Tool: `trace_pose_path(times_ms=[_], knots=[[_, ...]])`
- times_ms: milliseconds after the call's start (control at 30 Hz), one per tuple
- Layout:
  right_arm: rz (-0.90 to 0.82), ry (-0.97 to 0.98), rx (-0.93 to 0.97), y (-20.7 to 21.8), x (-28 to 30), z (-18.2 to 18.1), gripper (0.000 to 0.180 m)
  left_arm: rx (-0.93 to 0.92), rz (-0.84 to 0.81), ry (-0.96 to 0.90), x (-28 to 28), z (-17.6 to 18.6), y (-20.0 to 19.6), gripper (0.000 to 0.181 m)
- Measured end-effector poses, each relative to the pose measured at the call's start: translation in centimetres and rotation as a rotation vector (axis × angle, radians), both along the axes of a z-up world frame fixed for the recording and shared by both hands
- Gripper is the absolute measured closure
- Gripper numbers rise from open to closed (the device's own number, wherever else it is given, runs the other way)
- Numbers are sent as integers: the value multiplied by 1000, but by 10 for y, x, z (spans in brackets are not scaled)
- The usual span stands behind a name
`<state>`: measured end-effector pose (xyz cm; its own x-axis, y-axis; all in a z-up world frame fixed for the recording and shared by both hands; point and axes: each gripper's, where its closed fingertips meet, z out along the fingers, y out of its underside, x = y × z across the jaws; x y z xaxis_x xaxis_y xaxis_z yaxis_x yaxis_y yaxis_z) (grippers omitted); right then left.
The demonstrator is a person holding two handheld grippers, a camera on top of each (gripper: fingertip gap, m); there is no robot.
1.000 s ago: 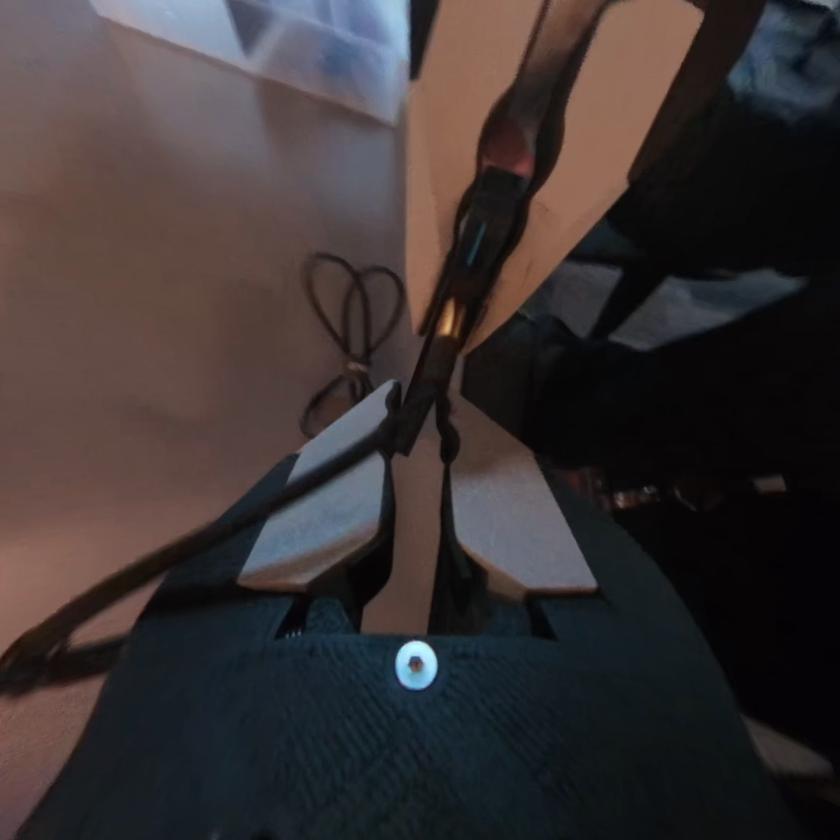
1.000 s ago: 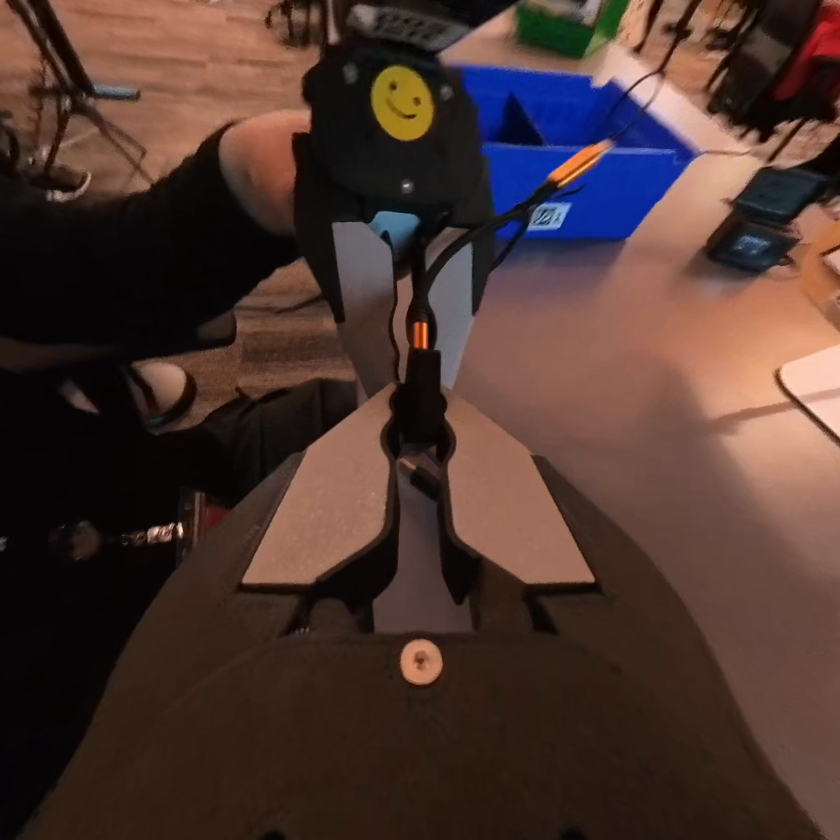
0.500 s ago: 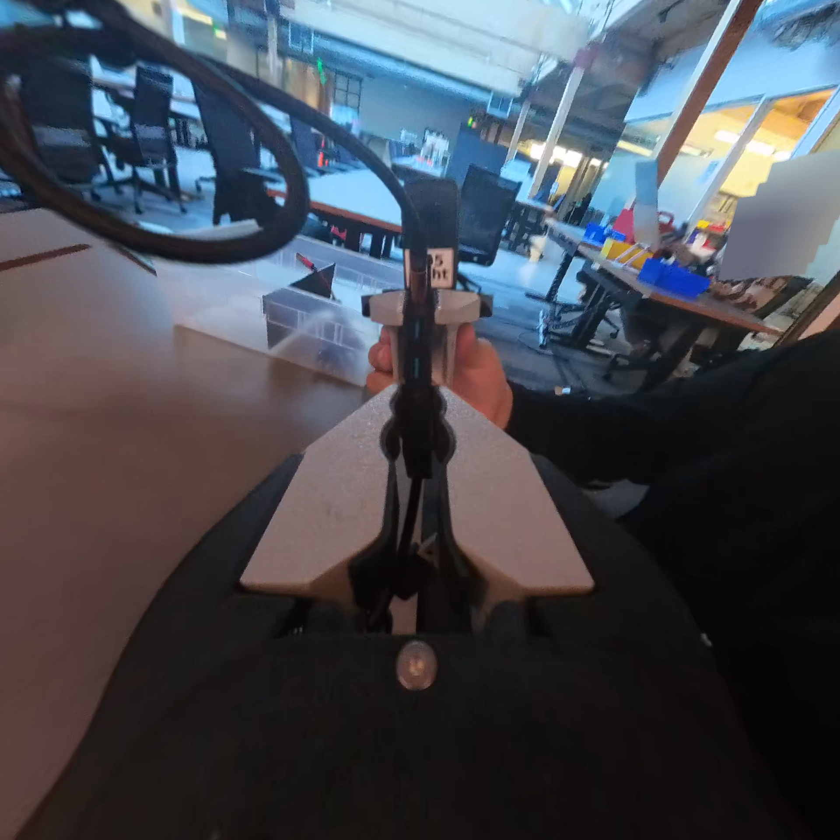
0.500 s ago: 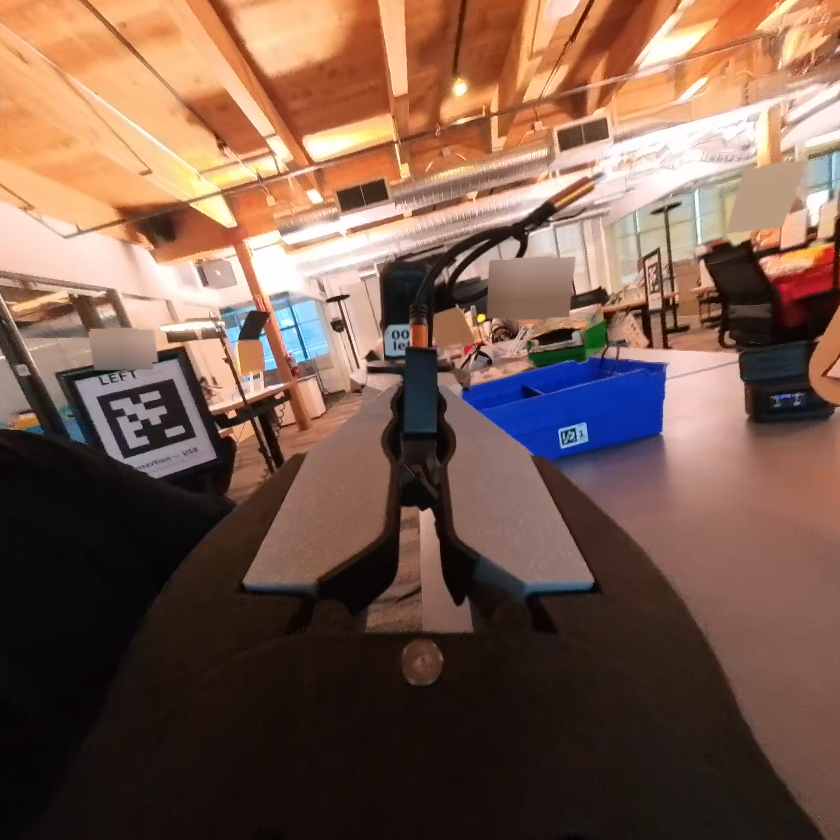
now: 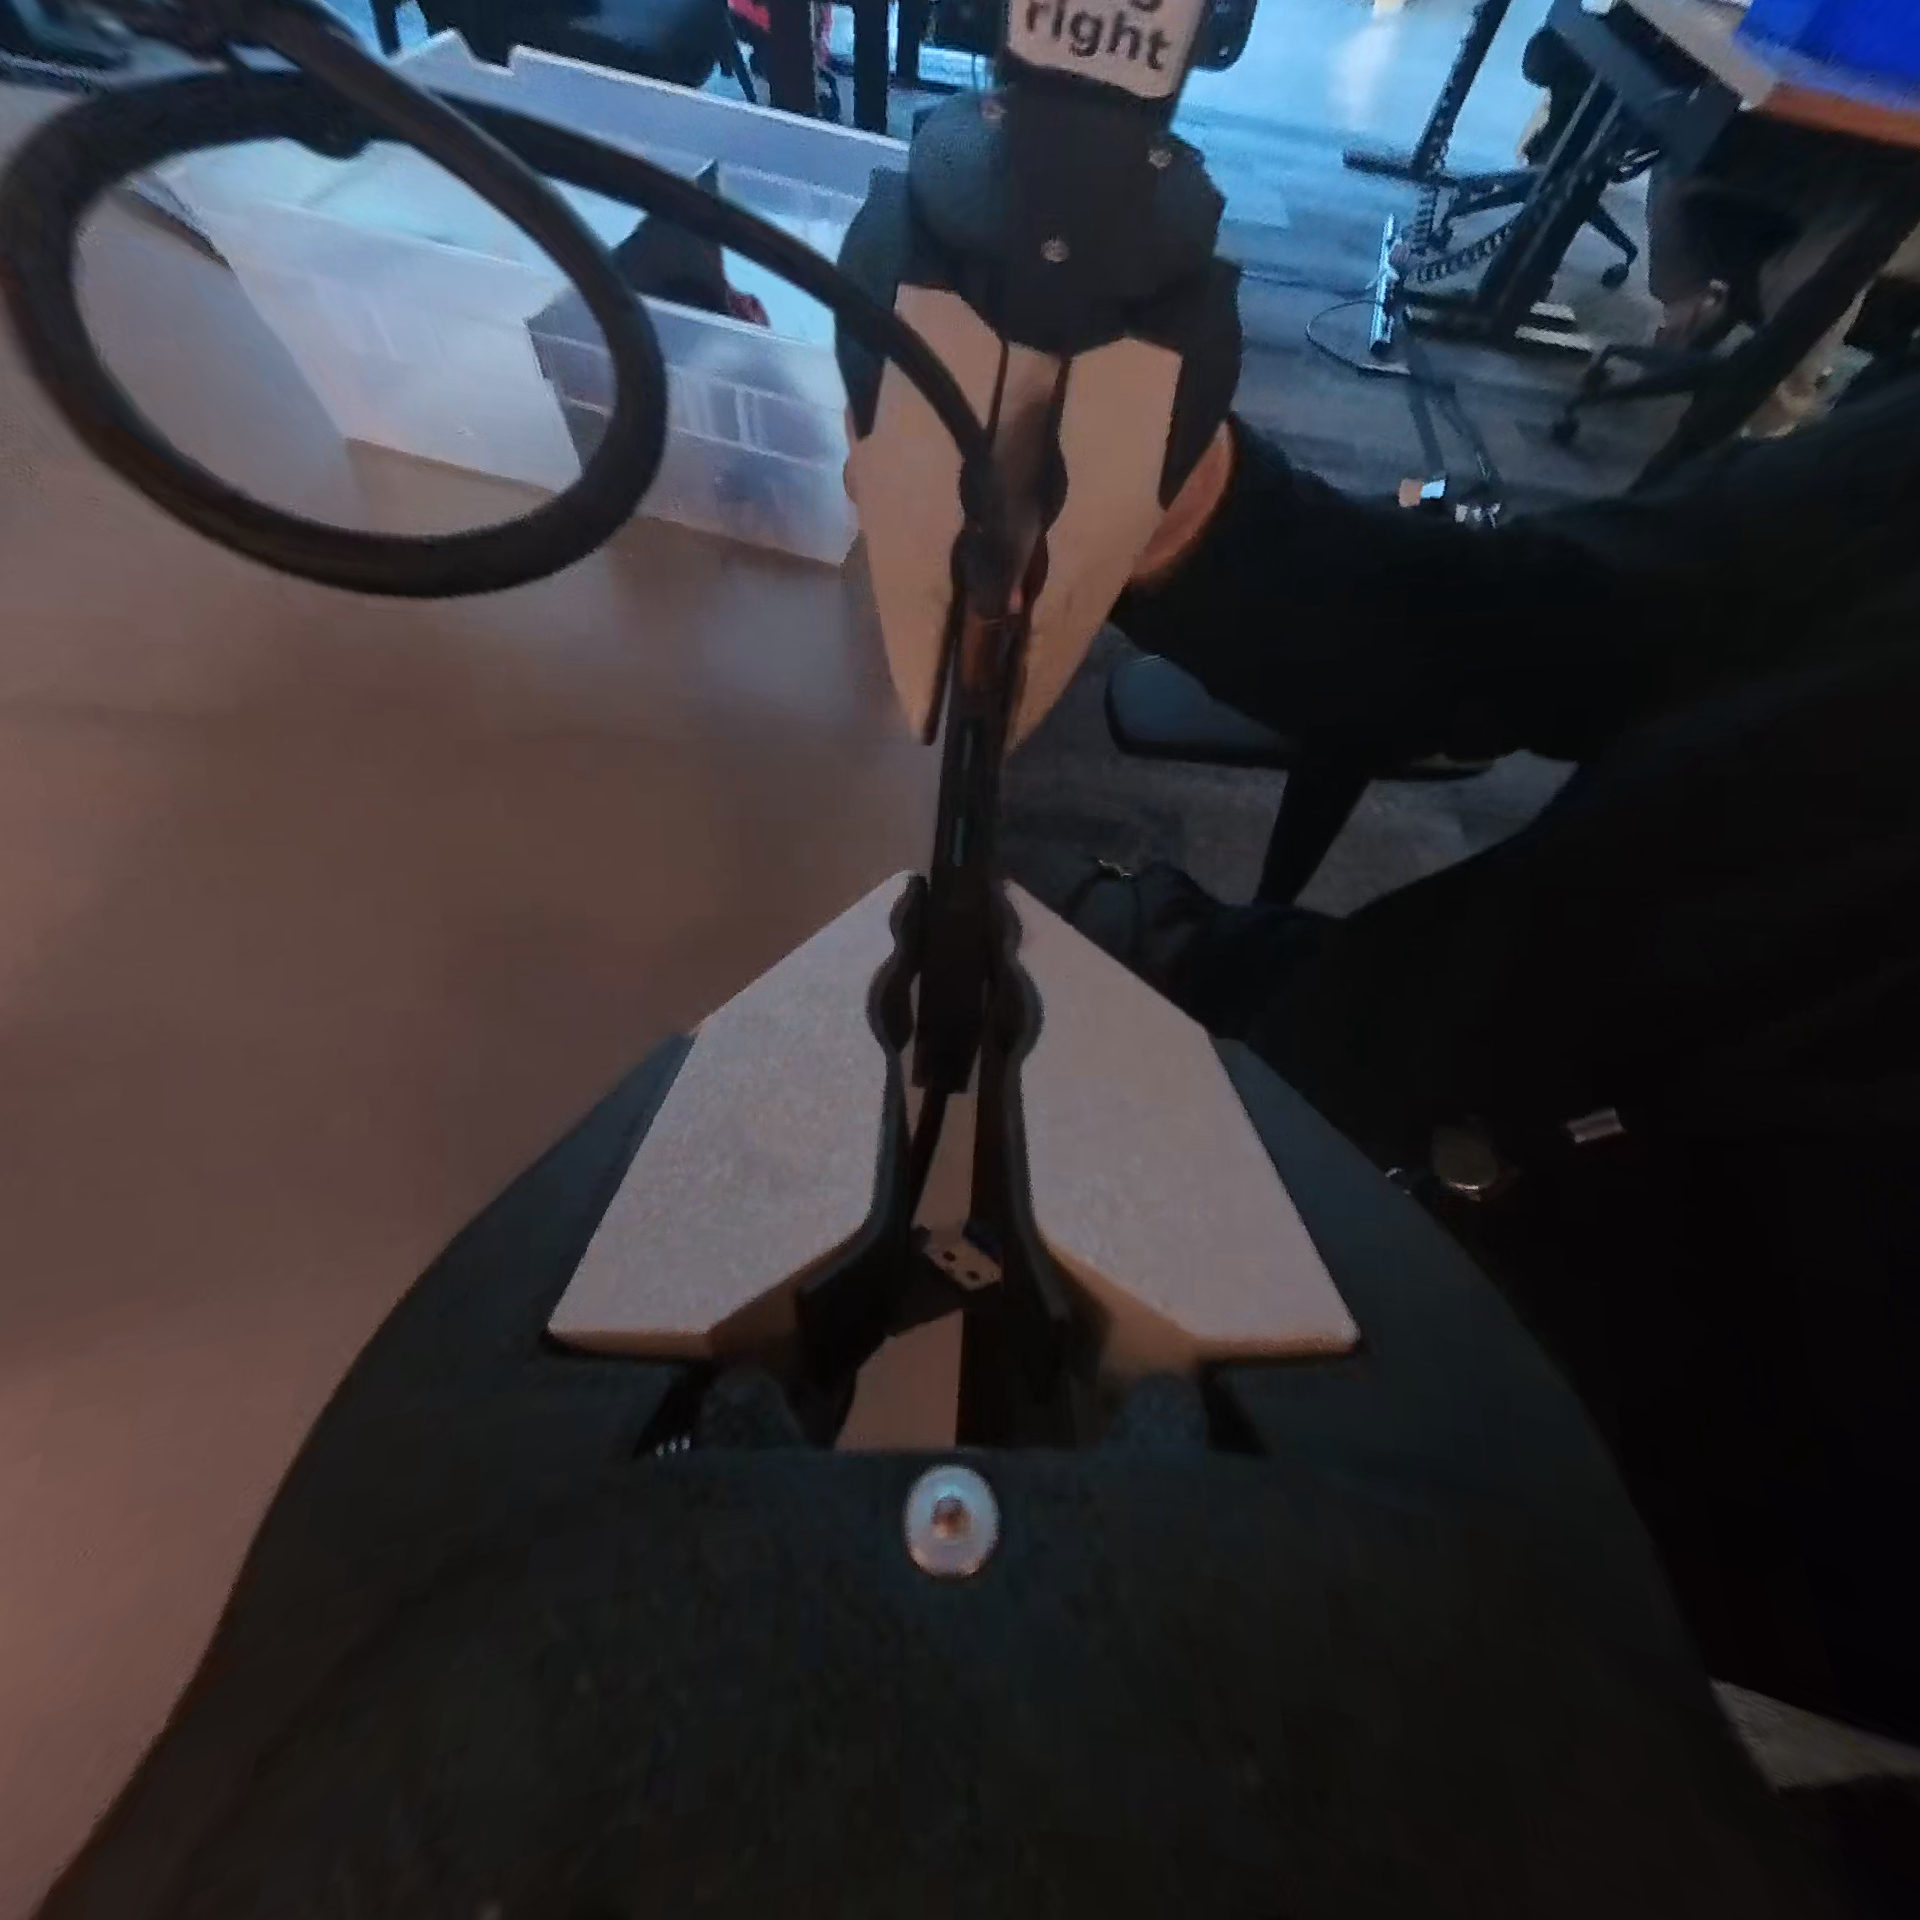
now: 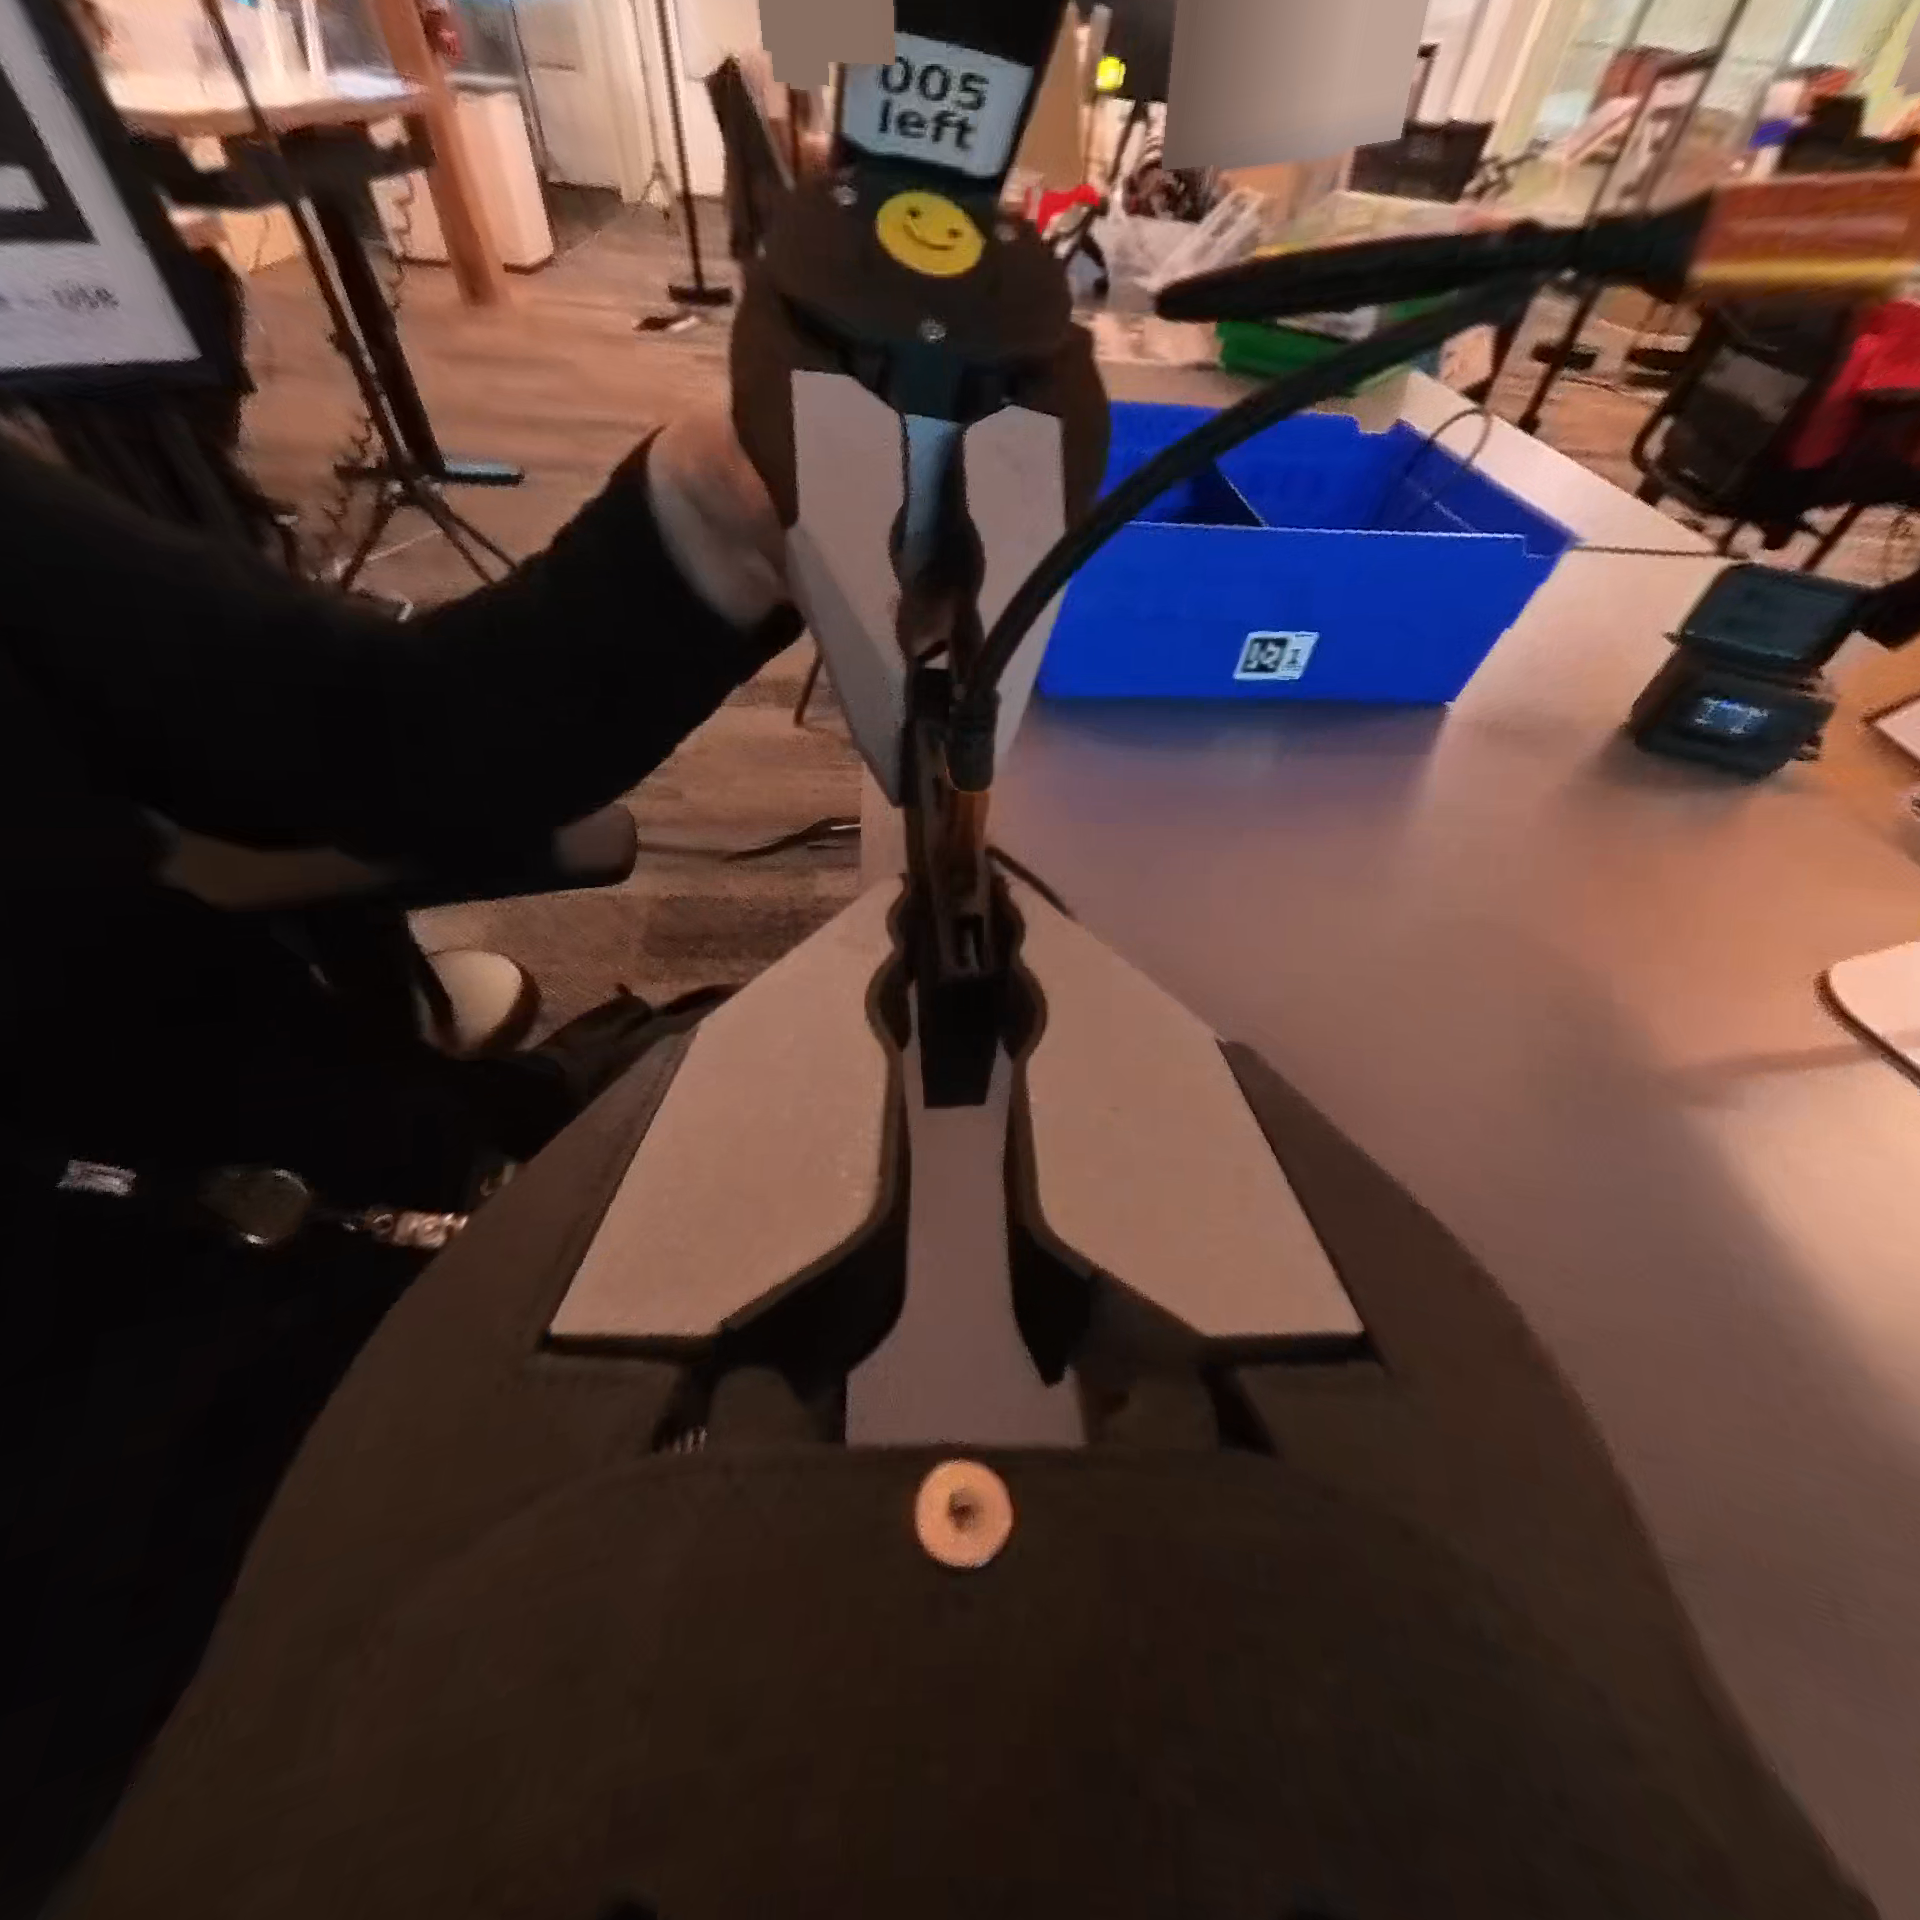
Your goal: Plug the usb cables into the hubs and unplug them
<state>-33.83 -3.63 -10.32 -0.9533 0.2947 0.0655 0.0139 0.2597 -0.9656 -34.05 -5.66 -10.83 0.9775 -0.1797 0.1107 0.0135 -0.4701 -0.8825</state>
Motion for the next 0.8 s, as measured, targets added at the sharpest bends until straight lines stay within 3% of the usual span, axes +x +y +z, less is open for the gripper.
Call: trace_pose_path(times_ms=[200,400,533,633,800], knots=[[25,8,-46,7,0,7,172,13,31,23,1,0,10,163],[58,16,-61,3,2,3,173,-30,2,81,3,-13,15,172],[108,-15,-140,2,6,9,173,7,-32,9,11,-11,21,171],[137,-44,-125,-7,7,-2,173,-14,-75,-76,18,-21,29,168],[95,-61,-59,-5,-1,-14,172,-86,-20,24,7,-32,30,172]])
